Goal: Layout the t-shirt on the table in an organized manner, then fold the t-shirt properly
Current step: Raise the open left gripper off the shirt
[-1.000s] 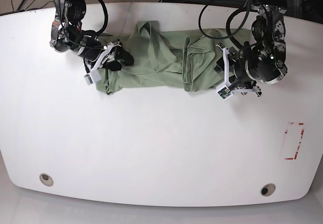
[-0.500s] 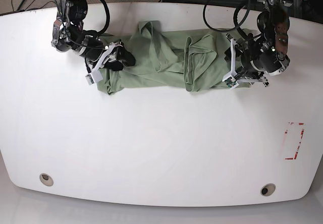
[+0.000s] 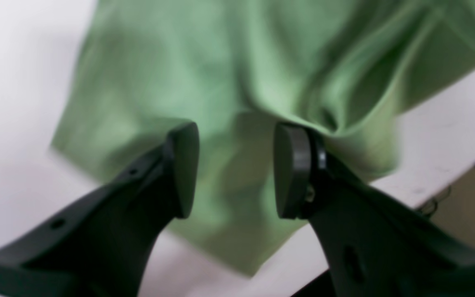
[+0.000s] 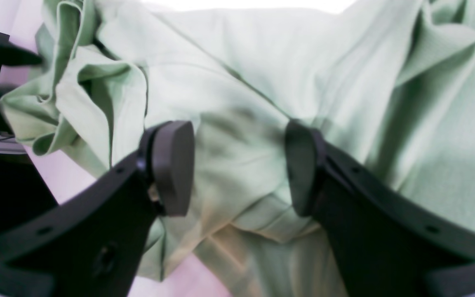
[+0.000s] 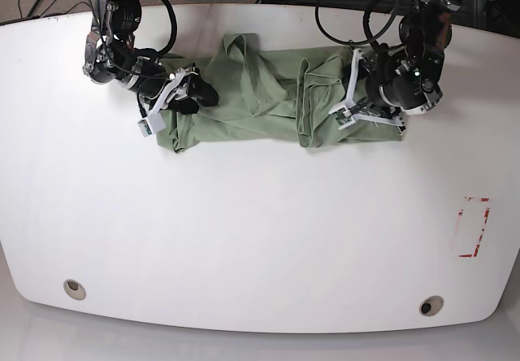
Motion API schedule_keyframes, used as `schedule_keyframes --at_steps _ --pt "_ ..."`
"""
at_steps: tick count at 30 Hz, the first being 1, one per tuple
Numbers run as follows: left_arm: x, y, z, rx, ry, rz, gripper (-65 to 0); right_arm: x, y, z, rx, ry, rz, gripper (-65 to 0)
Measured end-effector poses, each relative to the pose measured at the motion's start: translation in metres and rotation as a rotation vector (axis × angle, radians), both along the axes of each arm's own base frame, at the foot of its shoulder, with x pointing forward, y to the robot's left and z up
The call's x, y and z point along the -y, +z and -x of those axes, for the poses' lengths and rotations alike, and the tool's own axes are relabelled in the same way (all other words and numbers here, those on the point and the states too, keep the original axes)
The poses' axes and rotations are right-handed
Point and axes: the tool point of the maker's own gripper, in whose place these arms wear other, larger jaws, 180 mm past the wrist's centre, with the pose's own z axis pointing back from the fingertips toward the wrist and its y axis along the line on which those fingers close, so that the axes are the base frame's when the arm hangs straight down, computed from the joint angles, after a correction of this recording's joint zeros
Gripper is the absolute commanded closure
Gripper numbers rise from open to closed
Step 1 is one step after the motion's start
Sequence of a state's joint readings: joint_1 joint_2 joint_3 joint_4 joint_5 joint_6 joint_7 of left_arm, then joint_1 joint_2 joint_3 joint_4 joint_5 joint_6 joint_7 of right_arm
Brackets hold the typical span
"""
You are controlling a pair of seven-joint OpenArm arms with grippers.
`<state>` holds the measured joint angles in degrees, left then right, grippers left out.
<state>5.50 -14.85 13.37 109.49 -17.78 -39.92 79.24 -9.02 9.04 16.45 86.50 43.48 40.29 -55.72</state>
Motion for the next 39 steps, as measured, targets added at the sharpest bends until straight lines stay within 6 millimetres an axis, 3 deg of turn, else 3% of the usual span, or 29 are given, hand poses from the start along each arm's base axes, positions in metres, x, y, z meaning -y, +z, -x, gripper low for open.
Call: schedule_keyframes --at_steps 5,12,19,24,28,32,36,39 --pt "0.027 0.000 0.006 -0.006 -0.091 0.018 -27.4 0.000 0.000 0.000 0.001 0.000 0.000 -33.5" --pt "0.067 0.013 -0.005 0.032 -0.122 0.112 -27.4 0.000 0.000 0.000 0.000 0.000 0.000 -33.5" --pt "0.086 0.025 -0.016 0.064 -0.119 0.154 -27.4 0.000 0.000 0.001 -0.001 0.000 -0.001 -33.5" --pt "0.086 0.029 -0.021 0.077 -0.106 0.166 -27.4 0.000 0.000 0.001 -0.001 0.000 -0.001 -33.5" --pt "0.066 0.041 -0.034 0.121 -0.018 0.181 -27.4 0.000 0.000 0.001 -0.001 0.000 -0.001 -33.5" --pt "0.012 0.053 -0.056 0.190 0.175 0.168 -27.4 0.000 0.000 0.001 -0.002 0.001 -0.001 -33.5" --pt "-0.039 0.047 -0.055 0.195 0.349 0.134 -27.4 0.000 0.000 0.001 -0.001 0.000 -0.003 -33.5" --pt "-0.057 0.037 -0.048 0.181 0.394 0.102 -27.1 0.000 0.000 0.001 -0.001 0.000 -0.002 -33.5"
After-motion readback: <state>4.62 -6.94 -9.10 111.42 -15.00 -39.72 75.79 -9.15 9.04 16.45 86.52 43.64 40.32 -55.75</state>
